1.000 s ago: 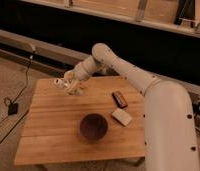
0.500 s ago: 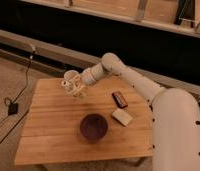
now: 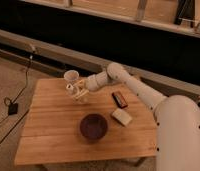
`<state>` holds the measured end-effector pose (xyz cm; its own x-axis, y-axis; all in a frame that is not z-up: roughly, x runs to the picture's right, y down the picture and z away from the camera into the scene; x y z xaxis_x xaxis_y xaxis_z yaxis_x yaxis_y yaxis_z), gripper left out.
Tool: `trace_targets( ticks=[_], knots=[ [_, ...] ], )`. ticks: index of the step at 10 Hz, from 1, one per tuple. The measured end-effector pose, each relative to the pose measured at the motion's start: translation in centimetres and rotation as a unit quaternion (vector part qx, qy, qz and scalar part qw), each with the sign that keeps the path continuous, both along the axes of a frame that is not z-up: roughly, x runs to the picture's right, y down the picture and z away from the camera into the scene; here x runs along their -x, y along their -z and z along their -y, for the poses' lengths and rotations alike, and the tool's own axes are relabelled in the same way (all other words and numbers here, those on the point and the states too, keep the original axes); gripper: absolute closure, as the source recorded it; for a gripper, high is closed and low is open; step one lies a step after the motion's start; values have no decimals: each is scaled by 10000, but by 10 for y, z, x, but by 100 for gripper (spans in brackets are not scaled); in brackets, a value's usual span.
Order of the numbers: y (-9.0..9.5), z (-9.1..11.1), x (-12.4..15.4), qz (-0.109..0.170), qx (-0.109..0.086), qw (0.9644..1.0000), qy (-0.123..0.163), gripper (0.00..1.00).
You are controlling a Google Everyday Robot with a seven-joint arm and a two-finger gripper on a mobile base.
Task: Stand the bottle upright
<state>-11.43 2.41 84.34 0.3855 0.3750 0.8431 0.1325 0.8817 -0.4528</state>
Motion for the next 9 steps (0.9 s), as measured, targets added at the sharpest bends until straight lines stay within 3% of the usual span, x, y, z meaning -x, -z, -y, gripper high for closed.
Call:
trace_targets(
  ticks=[4, 7, 9],
  knots=[
    [-22, 1, -19, 63, 503, 9970, -577, 97],
    [-29, -4, -19, 181, 824, 9947, -589, 97],
    [-33, -1, -22, 219, 864, 9937, -673, 97]
  ],
)
